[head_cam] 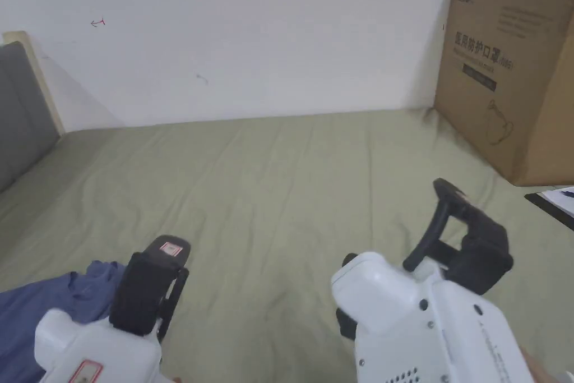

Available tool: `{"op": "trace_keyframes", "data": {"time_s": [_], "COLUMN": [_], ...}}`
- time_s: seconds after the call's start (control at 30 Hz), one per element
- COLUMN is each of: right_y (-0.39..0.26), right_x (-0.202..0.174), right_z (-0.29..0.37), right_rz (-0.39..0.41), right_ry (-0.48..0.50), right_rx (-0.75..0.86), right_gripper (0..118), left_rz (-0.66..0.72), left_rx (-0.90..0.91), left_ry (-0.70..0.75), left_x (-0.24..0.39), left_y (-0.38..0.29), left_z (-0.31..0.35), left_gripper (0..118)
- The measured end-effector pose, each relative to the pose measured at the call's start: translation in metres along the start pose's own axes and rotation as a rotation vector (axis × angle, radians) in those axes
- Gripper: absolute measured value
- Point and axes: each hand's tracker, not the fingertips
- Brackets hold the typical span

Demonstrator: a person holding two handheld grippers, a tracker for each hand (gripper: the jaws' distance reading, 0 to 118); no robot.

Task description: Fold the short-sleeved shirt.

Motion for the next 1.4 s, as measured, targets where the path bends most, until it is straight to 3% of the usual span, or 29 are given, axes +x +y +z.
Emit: {"op": "trace_keyframes", "data": {"time_s": [0.07,0.13,0.17,0.23,0.27,0.3,0.4,0.47,0.67,0.9,0.93,0.97,1.03,1.07,1.13,1.23,1.4], "right_y": [-0.001,-0.007,-0.014,-0.035,-0.042,-0.045,-0.042,-0.038,-0.031,-0.026,-0.024,-0.021,-0.02,-0.02,-0.021,-0.022,-0.02], "right_x": [0.016,0.036,0.046,0.056,0.056,0.054,0.044,0.043,0.045,0.038,0.038,0.038,0.039,0.039,0.041,0.046,0.046], "right_z": [-0.006,-0.014,-0.017,-0.019,-0.019,-0.019,-0.013,-0.011,-0.013,-0.01,-0.009,-0.008,-0.008,-0.007,-0.003,-0.003,-0.004], "right_rz": [-0.224,-0.545,-0.753,-1.06,-1.145,-1.097,-0.862,-0.788,-0.871,-0.797,-0.78,-0.768,-0.763,-0.775,-0.807,-0.842,-0.825], "right_ry": [-0.003,-0.003,0.032,0.065,0.047,0.005,-0.041,-0.039,-0.005,0.031,0.018,0.004,-0.023,-0.039,-0.074,-0.052,-0.035], "right_rx": [-0.053,-0.127,-0.177,-0.202,-0.235,-0.259,-0.225,-0.186,-0.17,-0.169,-0.166,-0.169,-0.171,-0.173,-0.161,-0.161,-0.153], "right_gripper": [118,118,118,118,117,117,117,117,117,113,101,82,19,7,0,0,0], "left_rz": [-0.28,-0.646,-0.888,-1.227,-1.334,-1.338,-0.996,-0.897,-1.047,-1.071,-1.059,-1.047,-1.022,-1.027,-1.034,-1.025,-1.009], "left_rx": [0.036,0.098,0.137,0.192,0.183,0.159,0.028,-0.015,0.116,0.083,0.071,0.071,0.113,0.139,0.132,0.095,0.08], "left_ry": [0.002,0.026,0.05,0.078,0.102,0.127,0.023,0.001,0.03,0.007,-0.003,0.0,0.067,0.1,0.076,0.053,0.066], "left_x": [0.034,0.063,0.077,0.084,0.084,0.083,0.068,0.063,0.069,0.073,0.073,0.073,0.073,0.072,0.071,0.07,0.067], "left_y": [0.0,-0.011,-0.022,-0.044,-0.053,-0.057,-0.046,-0.036,-0.036,-0.039,-0.039,-0.039,-0.04,-0.04,-0.04,-0.038,-0.029], "left_z": [0.004,0.008,0.01,0.01,0.008,0.006,0.005,0.003,0.009,0.012,0.013,0.013,0.01,0.009,0.011,0.01,0.008], "left_gripper": [118,118,118,118,117,118,118,118,118,115,103,77,5,0,0,0,0]}}
